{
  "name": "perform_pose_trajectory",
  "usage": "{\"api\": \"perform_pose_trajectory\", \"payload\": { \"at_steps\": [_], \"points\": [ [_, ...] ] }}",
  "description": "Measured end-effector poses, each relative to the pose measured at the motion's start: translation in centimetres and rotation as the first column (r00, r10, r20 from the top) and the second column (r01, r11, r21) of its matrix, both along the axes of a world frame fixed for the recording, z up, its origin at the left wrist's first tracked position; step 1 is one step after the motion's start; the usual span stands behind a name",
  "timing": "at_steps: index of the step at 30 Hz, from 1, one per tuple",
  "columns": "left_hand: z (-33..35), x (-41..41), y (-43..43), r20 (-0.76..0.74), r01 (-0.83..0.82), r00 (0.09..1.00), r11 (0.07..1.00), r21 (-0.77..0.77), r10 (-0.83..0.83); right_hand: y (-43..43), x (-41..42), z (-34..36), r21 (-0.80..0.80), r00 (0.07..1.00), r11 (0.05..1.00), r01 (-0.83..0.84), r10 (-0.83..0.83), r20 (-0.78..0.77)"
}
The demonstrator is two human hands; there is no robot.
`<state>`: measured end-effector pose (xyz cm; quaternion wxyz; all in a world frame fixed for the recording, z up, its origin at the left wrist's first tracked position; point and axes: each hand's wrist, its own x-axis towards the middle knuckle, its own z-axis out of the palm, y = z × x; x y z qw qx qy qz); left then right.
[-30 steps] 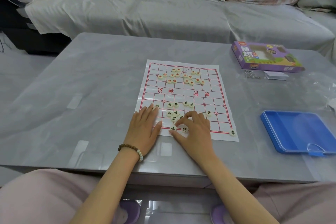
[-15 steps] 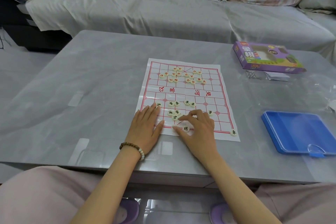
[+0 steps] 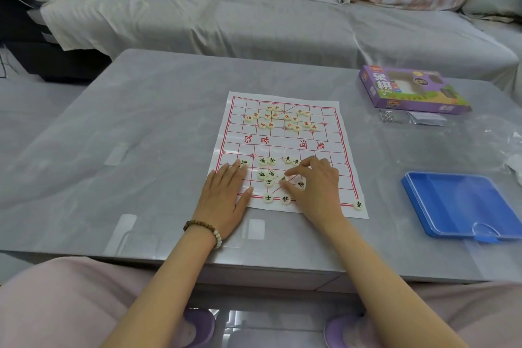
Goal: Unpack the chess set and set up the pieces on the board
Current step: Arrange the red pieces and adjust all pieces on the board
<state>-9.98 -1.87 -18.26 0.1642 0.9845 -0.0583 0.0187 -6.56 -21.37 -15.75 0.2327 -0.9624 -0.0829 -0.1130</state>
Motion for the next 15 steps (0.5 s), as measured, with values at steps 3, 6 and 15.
{"api": "perform_pose_trajectory", "payload": {
  "at_steps": [3, 6, 15],
  "points": [
    [0.3, -0.1, -0.1, 0.023, -0.002, 1.0, 1.0, 0.003, 0.002, -2.0, -0.3, 0.8, 0.087, 0.998, 0.996, 0.016, -0.021, 0.055],
    [0.6, -0.3, -0.9, 0.057, 0.025, 0.998, 0.999, -0.026, -0.023, -5.3, -0.8, 1.1, 0.131, 0.997, 0.991, 0.016, -0.025, 0.071],
    [0.6, 0.0, -6.1, 0.094, 0.226, 0.969, 0.973, 0.05, -0.23, -9.2, -2.2, 0.2, -0.029, 0.989, 0.991, -0.133, 0.131, -0.065]
  ]
}}
